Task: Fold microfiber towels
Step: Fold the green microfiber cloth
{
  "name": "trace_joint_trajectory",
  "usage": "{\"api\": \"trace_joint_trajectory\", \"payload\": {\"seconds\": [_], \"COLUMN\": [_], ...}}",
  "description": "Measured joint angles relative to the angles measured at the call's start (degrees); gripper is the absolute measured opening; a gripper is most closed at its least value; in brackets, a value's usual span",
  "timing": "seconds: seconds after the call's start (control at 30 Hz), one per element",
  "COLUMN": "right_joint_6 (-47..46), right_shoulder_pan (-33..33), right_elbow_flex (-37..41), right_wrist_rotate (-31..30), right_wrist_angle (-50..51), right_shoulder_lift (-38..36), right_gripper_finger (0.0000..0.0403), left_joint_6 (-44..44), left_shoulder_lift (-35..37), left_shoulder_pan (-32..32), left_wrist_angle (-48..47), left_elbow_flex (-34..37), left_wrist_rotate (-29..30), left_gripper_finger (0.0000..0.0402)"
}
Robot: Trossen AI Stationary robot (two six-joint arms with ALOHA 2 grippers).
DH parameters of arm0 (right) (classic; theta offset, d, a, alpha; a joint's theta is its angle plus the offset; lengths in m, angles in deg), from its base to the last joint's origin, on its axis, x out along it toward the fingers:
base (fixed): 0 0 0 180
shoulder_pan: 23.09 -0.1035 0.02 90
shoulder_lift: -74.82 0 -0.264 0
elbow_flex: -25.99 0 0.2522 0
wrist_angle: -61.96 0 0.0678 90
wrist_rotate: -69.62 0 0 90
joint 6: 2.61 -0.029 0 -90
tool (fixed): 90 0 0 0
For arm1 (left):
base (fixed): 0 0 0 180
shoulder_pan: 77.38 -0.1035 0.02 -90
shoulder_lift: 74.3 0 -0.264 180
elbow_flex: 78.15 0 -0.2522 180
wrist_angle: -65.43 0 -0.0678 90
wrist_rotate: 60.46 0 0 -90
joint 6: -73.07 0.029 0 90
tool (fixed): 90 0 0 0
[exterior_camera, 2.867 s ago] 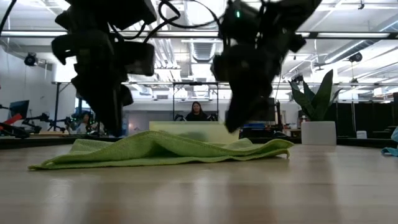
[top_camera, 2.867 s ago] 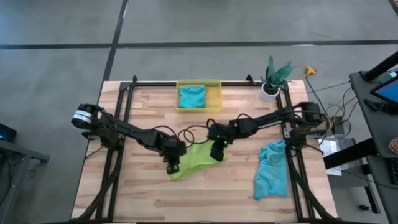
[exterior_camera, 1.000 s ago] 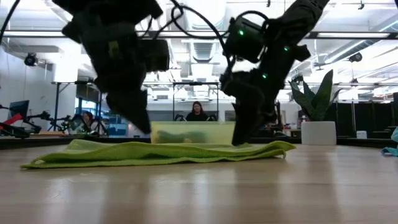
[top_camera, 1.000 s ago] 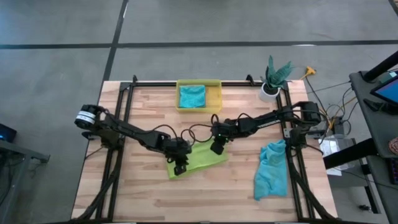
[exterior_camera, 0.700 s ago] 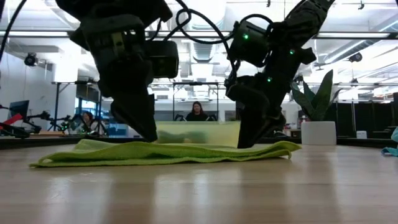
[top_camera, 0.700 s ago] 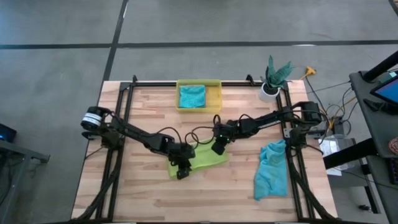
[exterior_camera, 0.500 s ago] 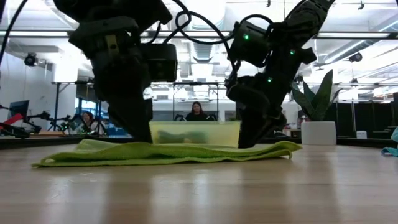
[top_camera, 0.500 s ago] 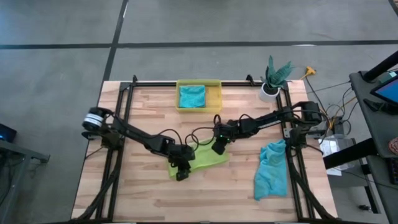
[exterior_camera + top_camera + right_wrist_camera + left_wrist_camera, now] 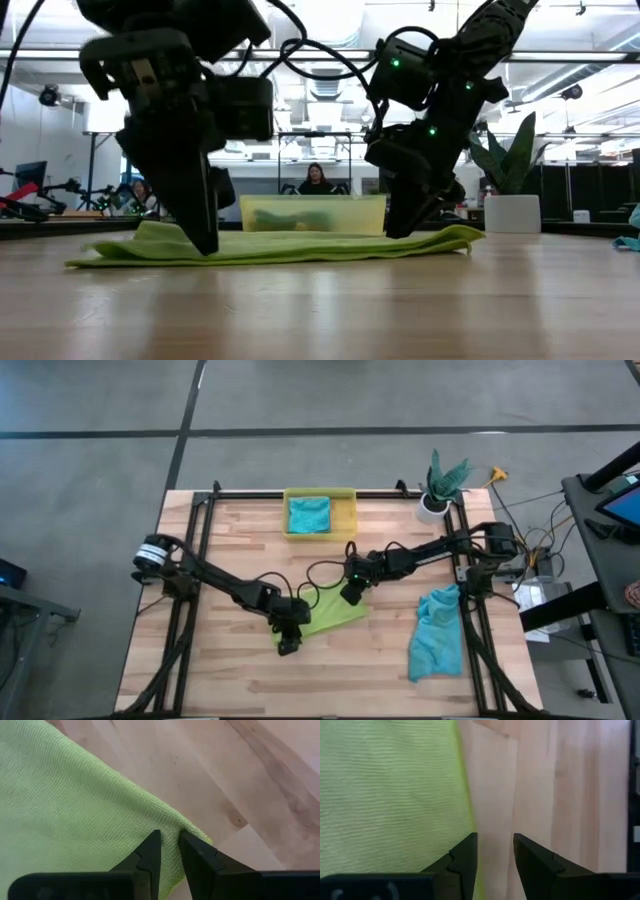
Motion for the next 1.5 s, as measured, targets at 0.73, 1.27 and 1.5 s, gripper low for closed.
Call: {"api": "trace_joint_trajectory", "payload": {"seconds": [0.73,1.27,1.5], "right_joint_6": [-14.46,-32.50,-33.57], "right_shoulder_pan": [5.37,6.75,6.75], "right_elbow_flex": [0.37,21.94,25.32], "right_wrist_rotate": [20.36,32.05,32.04], "right_wrist_angle": [6.56,-25.63,-31.89], "right_shoulder_lift": [-11.17,-10.13,-7.94], "right_gripper_finger": [0.0133,0.0145,0.0131], "left_joint_6": [1.63,-1.92,-3.37], "left_shoulder_lift": [10.02,20.49,24.33], "left_shoulder_pan": [-2.91,-3.34,-3.36], "left_wrist_angle": [-11.55,-20.78,-21.65], "left_elbow_flex": [1.85,2.12,2.11], "left_wrist_rotate": [10.35,14.68,14.95], "left_gripper_finger": [0.0111,0.0111,0.0111]}}
